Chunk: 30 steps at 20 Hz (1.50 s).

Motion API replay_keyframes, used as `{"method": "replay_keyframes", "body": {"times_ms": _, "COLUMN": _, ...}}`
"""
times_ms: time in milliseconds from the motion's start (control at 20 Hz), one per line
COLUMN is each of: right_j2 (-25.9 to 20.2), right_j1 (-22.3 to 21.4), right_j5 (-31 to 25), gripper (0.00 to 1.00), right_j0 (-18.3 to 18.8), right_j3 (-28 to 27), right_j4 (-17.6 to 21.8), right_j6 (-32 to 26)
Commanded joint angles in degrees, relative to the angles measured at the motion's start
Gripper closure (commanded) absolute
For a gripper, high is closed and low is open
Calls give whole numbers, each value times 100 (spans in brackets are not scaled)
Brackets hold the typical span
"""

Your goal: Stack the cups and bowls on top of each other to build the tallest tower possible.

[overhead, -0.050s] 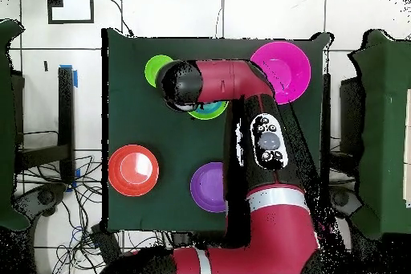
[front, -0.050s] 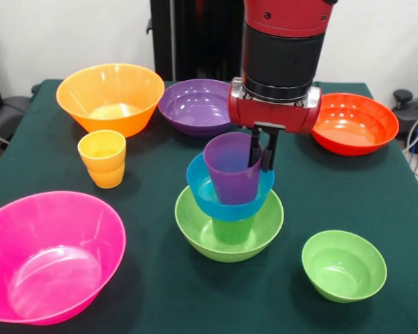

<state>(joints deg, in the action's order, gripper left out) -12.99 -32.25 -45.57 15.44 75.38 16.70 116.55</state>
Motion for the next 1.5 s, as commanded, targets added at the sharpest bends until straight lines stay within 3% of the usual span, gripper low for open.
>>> {"method": "replay_keyframes", "body": {"times_ms": 50, "right_j2": -270, "right_j1": 19, "right_j5": -3, "gripper": 100, "right_j0": -31, "right_j3": 352, "right_j4": 555, "right_j6": -971}}
{"method": "replay_keyframes", "body": {"times_ms": 1500, "right_j2": -272, "right_j1": -106, "right_j5": -12, "gripper": 100, "right_j0": 128, "right_j3": 516, "right_j4": 643, "right_j6": -1259}}
